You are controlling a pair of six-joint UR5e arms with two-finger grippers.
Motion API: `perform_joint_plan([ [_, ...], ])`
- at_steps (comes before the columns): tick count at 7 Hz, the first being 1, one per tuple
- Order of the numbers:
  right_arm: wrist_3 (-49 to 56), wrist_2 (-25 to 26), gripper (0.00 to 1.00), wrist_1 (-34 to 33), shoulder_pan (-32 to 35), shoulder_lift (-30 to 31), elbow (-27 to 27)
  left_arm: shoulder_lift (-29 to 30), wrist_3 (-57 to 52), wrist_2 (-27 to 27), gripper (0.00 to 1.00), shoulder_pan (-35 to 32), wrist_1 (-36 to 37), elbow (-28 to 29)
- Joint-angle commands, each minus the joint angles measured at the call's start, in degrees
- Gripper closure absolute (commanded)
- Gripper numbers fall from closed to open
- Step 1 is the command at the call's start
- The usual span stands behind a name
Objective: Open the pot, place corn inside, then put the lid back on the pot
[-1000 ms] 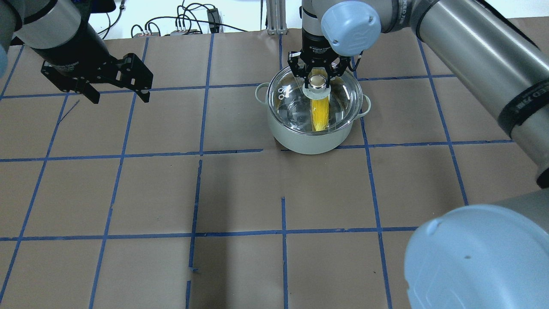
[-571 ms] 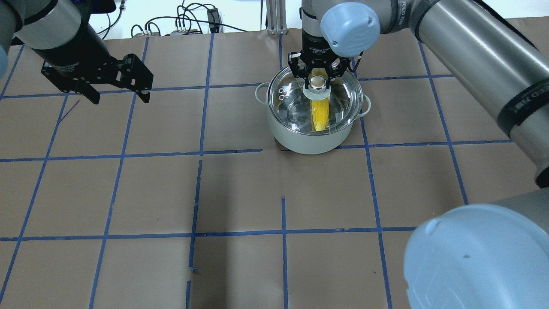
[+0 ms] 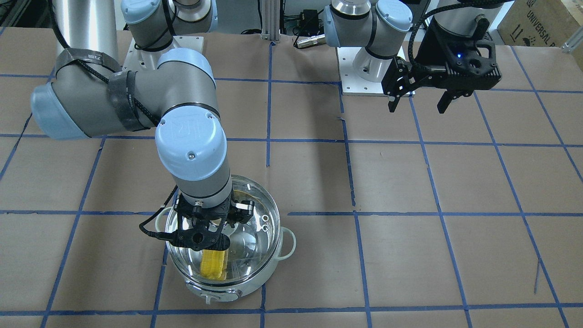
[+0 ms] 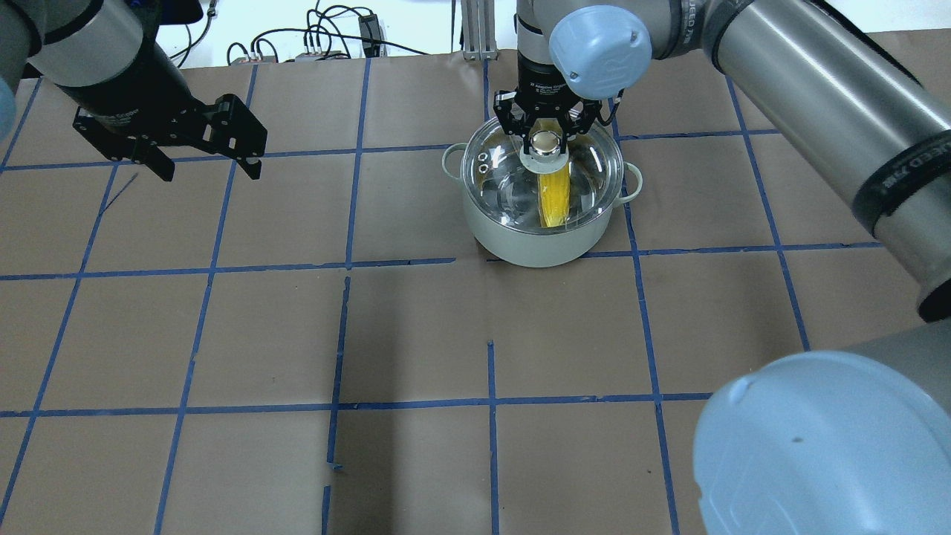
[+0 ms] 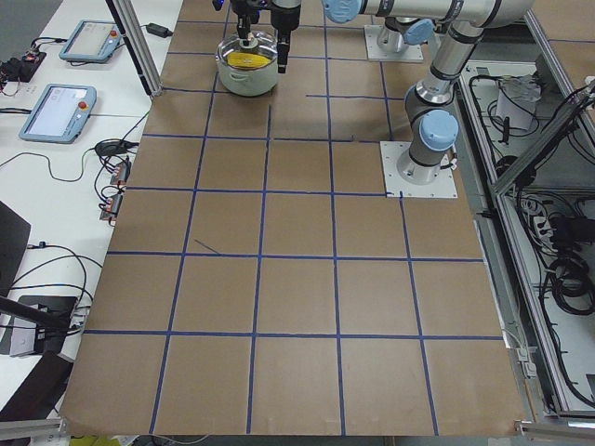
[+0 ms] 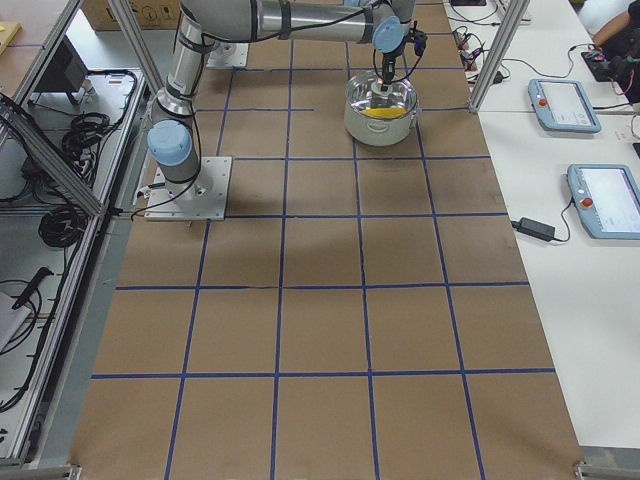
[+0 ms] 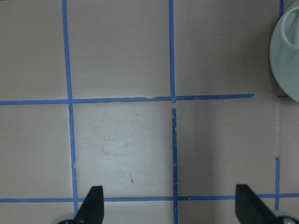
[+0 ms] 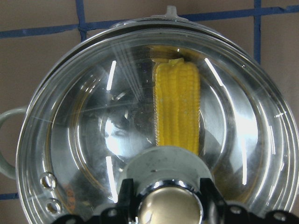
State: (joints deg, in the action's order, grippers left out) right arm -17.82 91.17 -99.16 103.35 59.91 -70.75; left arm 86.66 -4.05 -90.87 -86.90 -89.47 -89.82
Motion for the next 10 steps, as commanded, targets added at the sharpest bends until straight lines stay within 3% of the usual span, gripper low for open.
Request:
perform_joint_plan([
  [1, 0.4, 0.0, 0.92, -1.6, 0.0, -0.1, 0.2, 0.0, 0.0, 0.0, 0.00, 0.0, 0.0, 0.0],
  [7, 0.6, 0.2, 0.92, -2.3, 0.0, -0.5, -0.6, 0.0, 0.0, 0.0, 0.00, -0.1, 0.0, 0.0],
  [8, 0.7, 0.1, 0.83, -2.2, 0.0, -0.5, -0.5, 0.0, 0.0, 0.0, 0.00, 0.0, 0.0, 0.0],
  [9, 0.6, 0.0, 0.01, -2.1, 0.0, -0.3, -0.6, 0.0, 0.0, 0.0, 0.00, -0.1, 0.0, 0.0],
  [10, 0.9, -0.7, 0.00, -1.5, 0.0, -0.1, 0.2, 0.0, 0.0, 0.0, 0.00, -0.1, 0.0, 0.0],
])
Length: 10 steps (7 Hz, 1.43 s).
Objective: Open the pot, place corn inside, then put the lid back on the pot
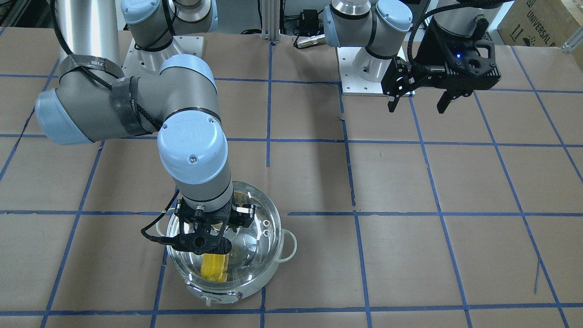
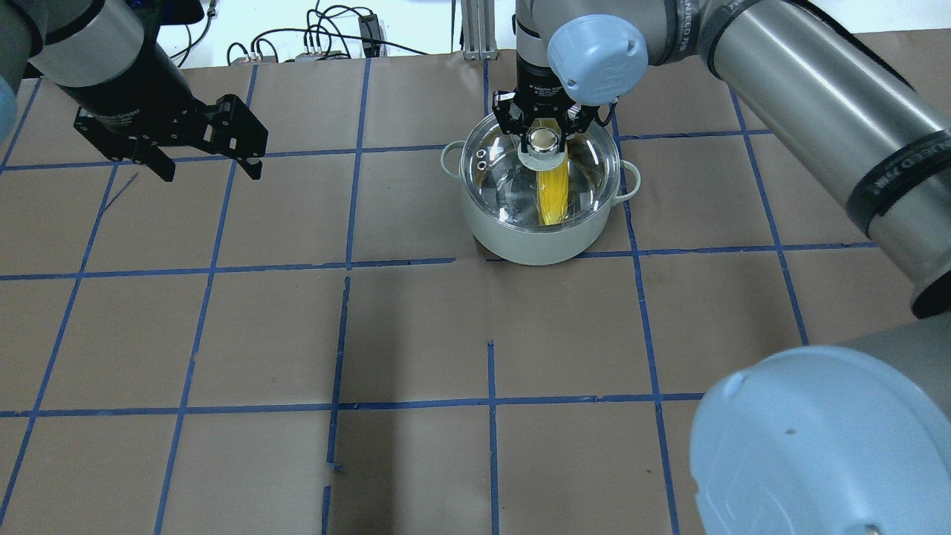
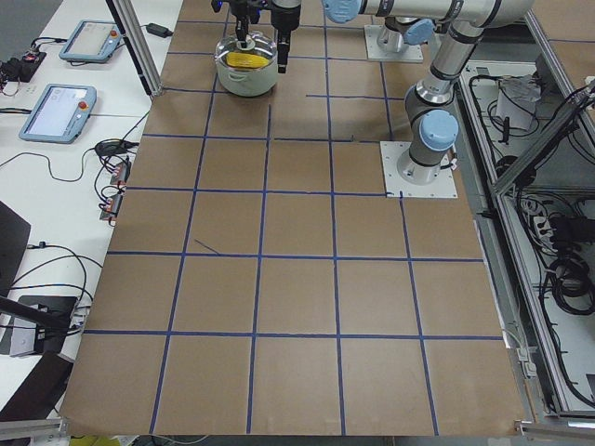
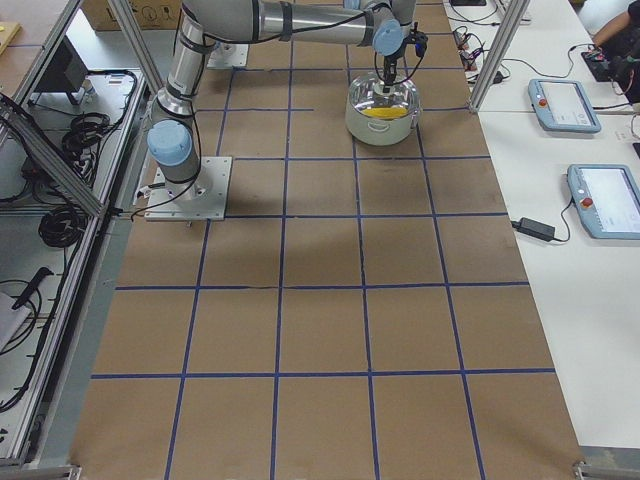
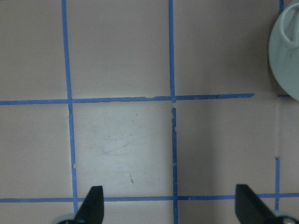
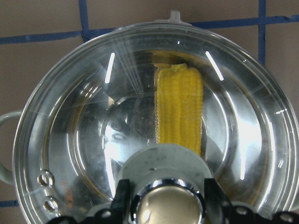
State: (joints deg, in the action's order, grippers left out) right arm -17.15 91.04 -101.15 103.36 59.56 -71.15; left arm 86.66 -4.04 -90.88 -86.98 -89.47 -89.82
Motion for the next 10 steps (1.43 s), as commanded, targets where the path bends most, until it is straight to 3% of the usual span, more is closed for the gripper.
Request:
perform_joint_plan([
  [1, 0.4, -0.6, 0.00, 0.6, -0.4, 1.2, 1.0, -0.1, 0.1, -0.1, 0.00, 0.0, -0.2, 0.1],
  [3, 0.3, 0.2, 0.00, 1.5, -4.0, 6.1, 2.9, -0.1, 0.2, -0.1, 0.00, 0.0, -0.8, 0.3],
  [5, 1.9, 3.9, 0.00, 8.9, -9.0, 14.0, 1.6, -0.1, 0.2, -0.1, 0.00, -0.1, -1.1, 0.4],
  [6, 7.6, 2.9, 0.00, 9.0, -12.1, 18.3, -1.6, 0.8, 0.2, -0.2, 0.00, 0.4, -3.1, 1.9],
  [9, 7.5, -0.2, 0.00, 7.8, -12.4, 34.3, -18.2, 0.2, 0.2, -0.1, 0.00, 0.2, -3.4, 1.2],
  [10, 8.3, -1.9, 0.00, 6.2, -12.5, 35.9, -21.3, 0.6, 0.2, 0.0, 0.00, 0.2, -3.4, 1.8],
])
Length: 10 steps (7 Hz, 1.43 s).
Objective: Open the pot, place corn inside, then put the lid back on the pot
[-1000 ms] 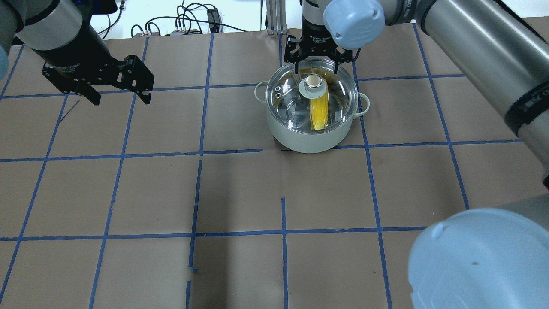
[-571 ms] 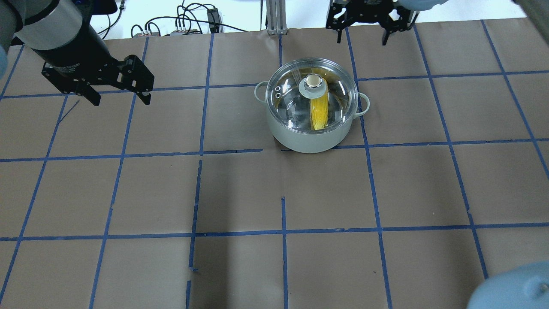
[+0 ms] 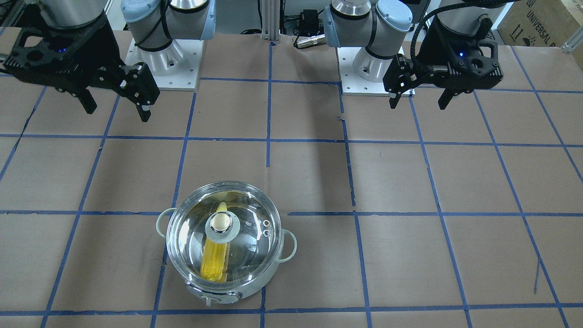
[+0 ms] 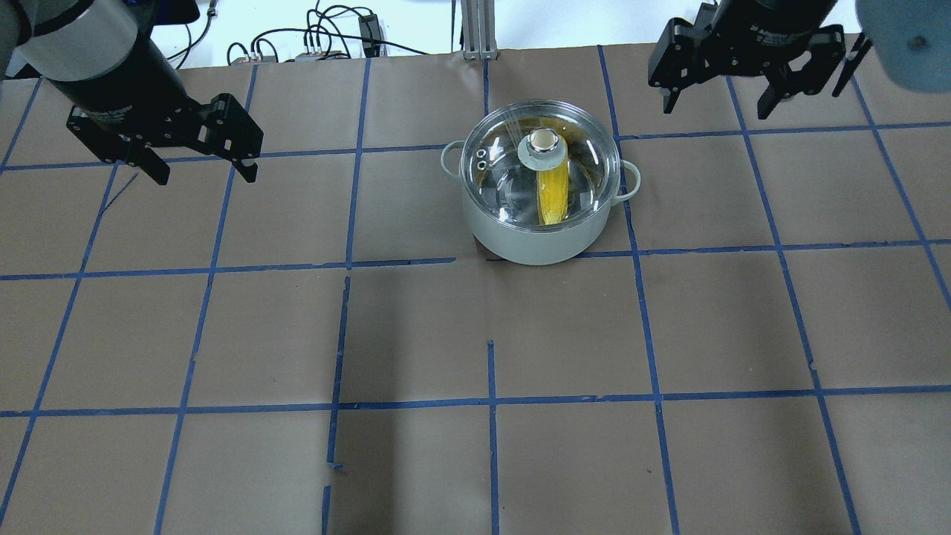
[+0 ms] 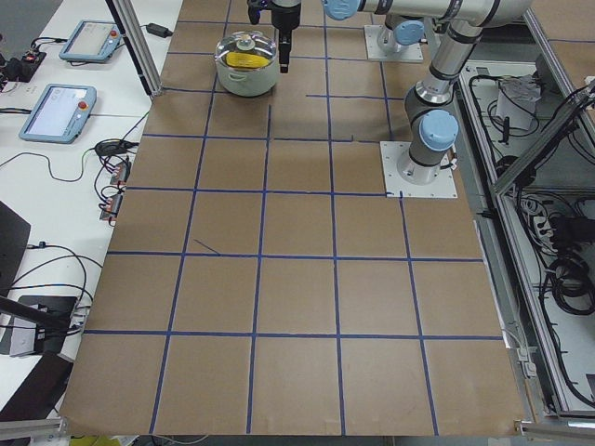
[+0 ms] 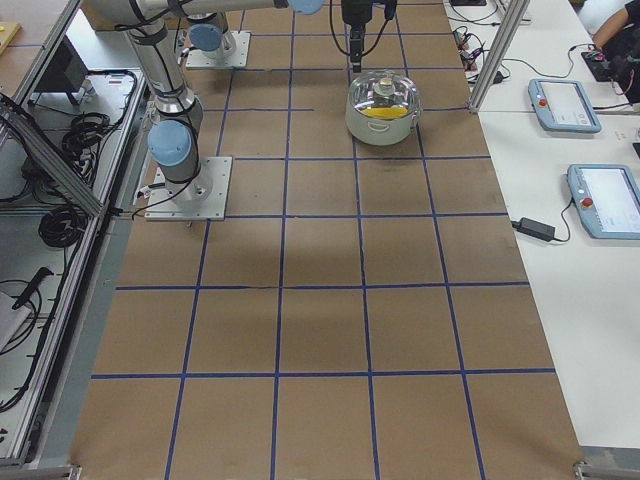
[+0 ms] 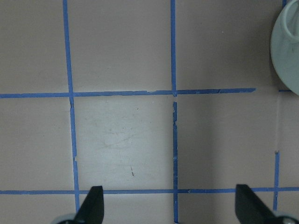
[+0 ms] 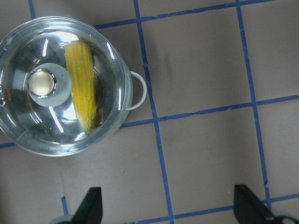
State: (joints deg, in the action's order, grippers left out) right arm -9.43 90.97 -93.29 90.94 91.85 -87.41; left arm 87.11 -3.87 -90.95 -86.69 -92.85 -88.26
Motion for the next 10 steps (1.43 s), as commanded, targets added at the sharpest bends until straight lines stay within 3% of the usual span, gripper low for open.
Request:
perform_joint_plan([
  [1, 2.9, -1.8, 0.00, -6.4, -0.1, 3.1, -4.5, -0.6, 0.0, 0.1, 0.00, -0.1, -0.1, -0.7],
  [3, 3.1, -2.4, 0.00, -7.1, -0.1, -0.4, -3.4, 0.4, 0.0, 0.1, 0.00, -0.1, -0.1, 0.4],
  [5, 3.5, -2.5, 0.02, -3.0, -0.1, -1.8, -2.9, 0.4, 0.0, 0.0, 0.00, -0.1, -2.2, 1.1],
  [7, 3.4, -2.4, 0.02, -2.7, -0.1, -7.6, 5.3, 0.2, 0.0, 0.0, 0.00, -0.1, -2.4, 0.9],
  [10, 2.8, -1.9, 0.01, -3.2, 0.4, -8.4, 5.8, 0.2, 0.0, 0.0, 0.00, 0.0, -2.8, 1.2],
])
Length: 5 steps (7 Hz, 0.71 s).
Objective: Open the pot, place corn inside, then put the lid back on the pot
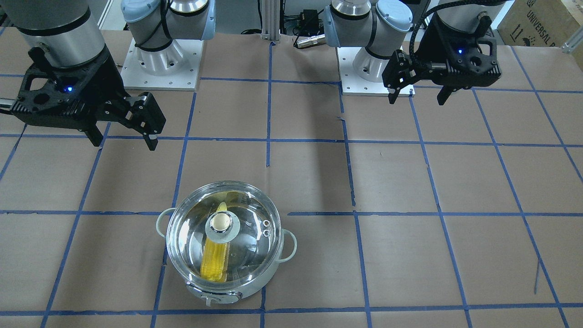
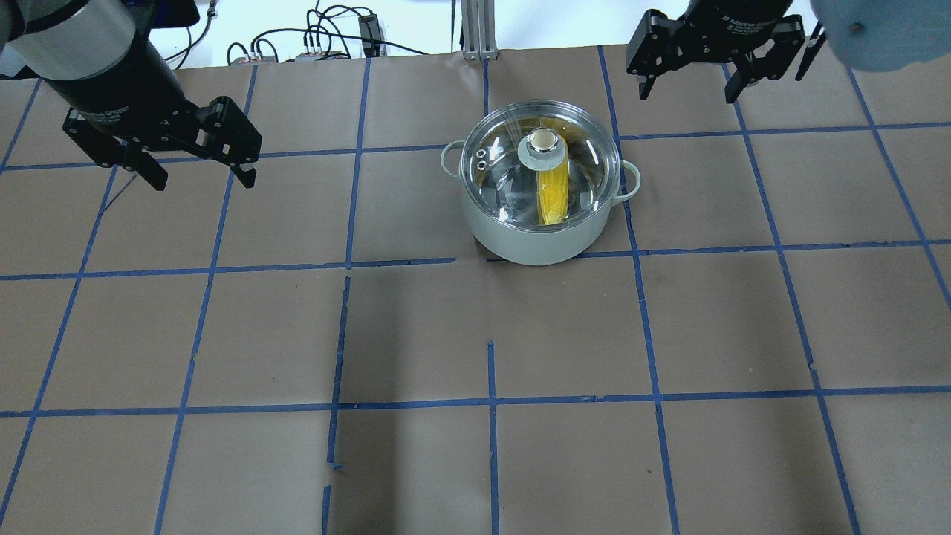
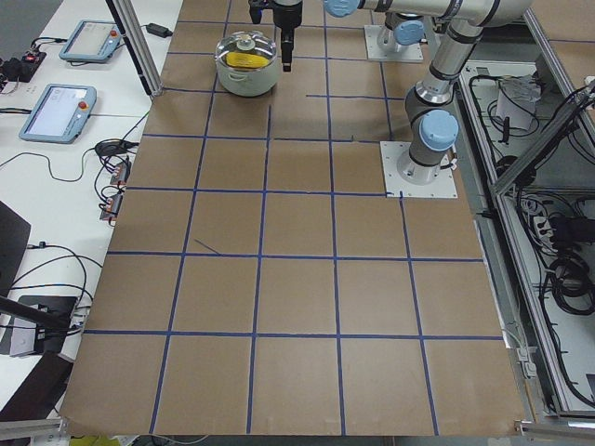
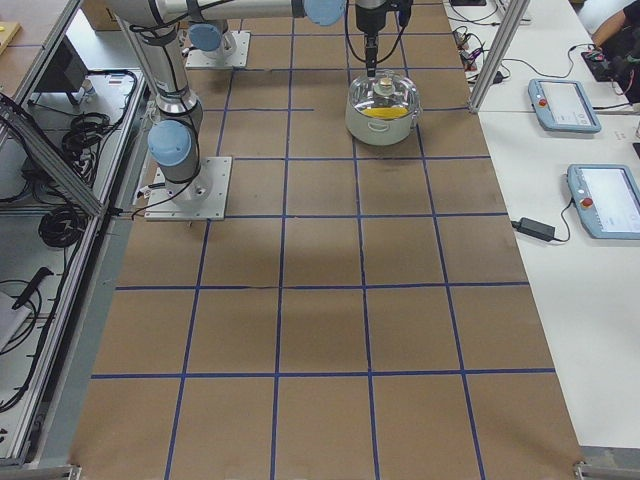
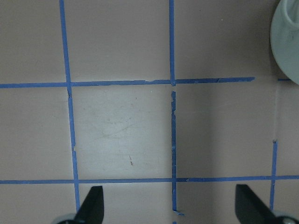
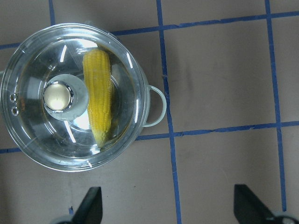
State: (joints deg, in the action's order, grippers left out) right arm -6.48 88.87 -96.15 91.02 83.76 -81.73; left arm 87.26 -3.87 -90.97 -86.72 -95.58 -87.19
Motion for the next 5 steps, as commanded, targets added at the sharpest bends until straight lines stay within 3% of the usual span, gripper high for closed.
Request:
perform_joint_plan([
  [1, -0.2, 0.3, 0.01, -0.3, 0.7, -0.3, 0.2, 0.0, 0.1, 0.0, 0.00, 0.1, -0.2, 0.1],
  [3, 0.1, 0.4, 0.01, 0.2, 1.1, -0.4, -0.4, -0.1, 0.0, 0.0, 0.00, 0.0, -0.6, 0.1],
  [5, 0.5, 0.3, 0.01, 7.0, 1.2, -0.2, -0.5, 0.3, 0.1, -0.2, 0.00, 0.1, -0.3, 0.1],
])
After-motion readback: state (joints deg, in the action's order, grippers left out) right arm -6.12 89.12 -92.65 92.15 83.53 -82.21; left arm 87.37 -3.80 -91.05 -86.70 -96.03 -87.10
